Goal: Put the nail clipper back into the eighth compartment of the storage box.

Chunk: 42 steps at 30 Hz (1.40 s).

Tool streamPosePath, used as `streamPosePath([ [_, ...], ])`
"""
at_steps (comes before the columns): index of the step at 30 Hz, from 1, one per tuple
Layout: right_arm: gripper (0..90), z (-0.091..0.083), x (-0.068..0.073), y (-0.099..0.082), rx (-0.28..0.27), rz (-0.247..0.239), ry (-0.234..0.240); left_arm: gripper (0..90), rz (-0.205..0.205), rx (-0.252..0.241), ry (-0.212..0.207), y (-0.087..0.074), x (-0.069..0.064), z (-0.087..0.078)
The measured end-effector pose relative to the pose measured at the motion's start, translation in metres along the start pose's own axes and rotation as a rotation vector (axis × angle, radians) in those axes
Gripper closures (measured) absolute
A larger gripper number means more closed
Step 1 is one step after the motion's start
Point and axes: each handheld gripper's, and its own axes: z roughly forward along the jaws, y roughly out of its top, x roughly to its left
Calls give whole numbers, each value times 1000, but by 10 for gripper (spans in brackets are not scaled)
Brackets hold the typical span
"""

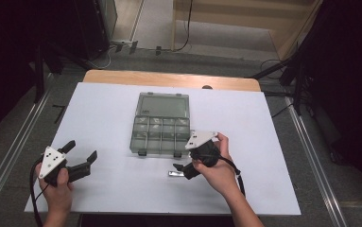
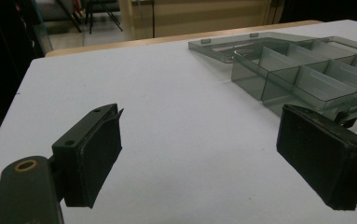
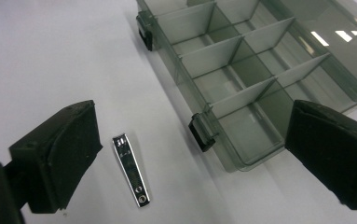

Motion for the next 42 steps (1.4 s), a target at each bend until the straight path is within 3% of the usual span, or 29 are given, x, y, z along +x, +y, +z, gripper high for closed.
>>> streamPosePath([
  [15,204,16,10,5,102,-102,60,132,2,3,0,0,0,0],
  [18,304,18,11,7,119,-107,80,132,2,2,-1,0,0,0],
  [24,414,24,13,7,156,-97,97,132,2,4,0,0,0,0],
  [33,506,33,16,8,194,-88,142,132,2,4,-2,0,0,1],
  [37,507,39,20,7,218,-119,138,132,3,4,-2,0,0,1],
  [42,576,42,24,6,237,-131,155,133,3,5,-2,0,0,1],
])
